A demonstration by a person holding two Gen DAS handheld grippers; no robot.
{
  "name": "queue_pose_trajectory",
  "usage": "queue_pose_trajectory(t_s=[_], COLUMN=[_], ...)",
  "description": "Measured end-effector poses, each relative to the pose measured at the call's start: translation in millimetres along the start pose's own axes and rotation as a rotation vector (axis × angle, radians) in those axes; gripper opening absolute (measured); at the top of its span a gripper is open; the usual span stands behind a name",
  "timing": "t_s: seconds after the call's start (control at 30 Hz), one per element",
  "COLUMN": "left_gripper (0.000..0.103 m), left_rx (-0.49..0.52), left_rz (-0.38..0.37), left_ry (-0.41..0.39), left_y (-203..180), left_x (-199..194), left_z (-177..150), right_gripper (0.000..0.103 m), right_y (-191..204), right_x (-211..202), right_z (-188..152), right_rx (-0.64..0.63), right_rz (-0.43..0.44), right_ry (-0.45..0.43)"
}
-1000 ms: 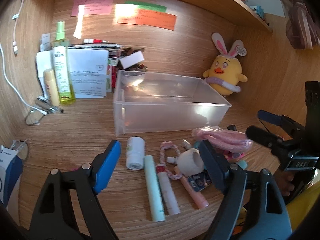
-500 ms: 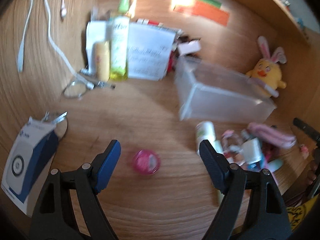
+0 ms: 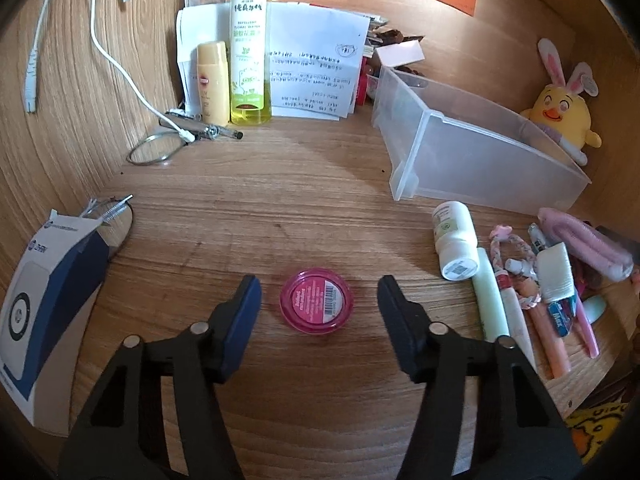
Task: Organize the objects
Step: 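Grasp the pink round jar with the left gripper while the right grasps the dark bottle, then carry the jar and bottle over the clear box and open both grippers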
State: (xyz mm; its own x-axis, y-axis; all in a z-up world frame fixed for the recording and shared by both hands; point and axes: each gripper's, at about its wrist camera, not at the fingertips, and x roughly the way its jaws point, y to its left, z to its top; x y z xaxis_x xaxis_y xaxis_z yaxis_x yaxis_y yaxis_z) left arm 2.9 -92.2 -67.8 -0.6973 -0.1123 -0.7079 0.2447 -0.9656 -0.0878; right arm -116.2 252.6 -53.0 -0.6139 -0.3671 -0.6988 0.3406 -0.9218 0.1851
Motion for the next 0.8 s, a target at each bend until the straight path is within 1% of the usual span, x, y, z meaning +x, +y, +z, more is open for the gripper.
queue_pose_trajectory(t_s=[0.07, 0.1, 0.17, 0.3, 0.33, 0.37, 0.53, 0.67, 0.8], left_gripper=[0.049, 0.047, 0.035, 0.035, 0.035, 0.035, 0.035, 0.035, 0.035], left_rx=[0.004, 0.006, 0.01, 0.0, 0.0, 0.002, -0.003, 0.001, 0.005], left_rz=[0.002, 0.001, 0.002, -0.035, -0.035, -0.033, -0.052, -0.065, -0.084], left_ry=[-0.002, -0.003, -0.007, -0.007, -0.013, -0.019, -0.066, -0.111, -0.16], left_y=[-1, -1, -1, 0, 0, -1, -3, -6, -12], left_x=[0, 1, 2, 4, 4, 4, -3, -11, -19], left_z=[0, 0, 1, 3, 4, 6, 18, 33, 49], right_gripper=[0.056, 0.054, 0.045, 0.032, 0.025, 0.024, 0.024, 0.024, 0.024], right_y=[0, 1, 2, 5, 6, 6, 9, 9, 13], right_x=[5, 7, 13, 25, 26, 26, 16, 4, -14], right_z=[1, 1, 3, 3, 3, 3, 6, 15, 27], right_rx=[0.021, 0.026, 0.036, 0.05, 0.049, 0.046, 0.036, 0.03, -0.004], right_rz=[0.022, 0.029, 0.051, 0.078, 0.077, 0.069, 0.044, 0.038, 0.027], right_ry=[0.016, 0.023, 0.046, 0.082, 0.085, 0.081, 0.04, 0.006, -0.053])
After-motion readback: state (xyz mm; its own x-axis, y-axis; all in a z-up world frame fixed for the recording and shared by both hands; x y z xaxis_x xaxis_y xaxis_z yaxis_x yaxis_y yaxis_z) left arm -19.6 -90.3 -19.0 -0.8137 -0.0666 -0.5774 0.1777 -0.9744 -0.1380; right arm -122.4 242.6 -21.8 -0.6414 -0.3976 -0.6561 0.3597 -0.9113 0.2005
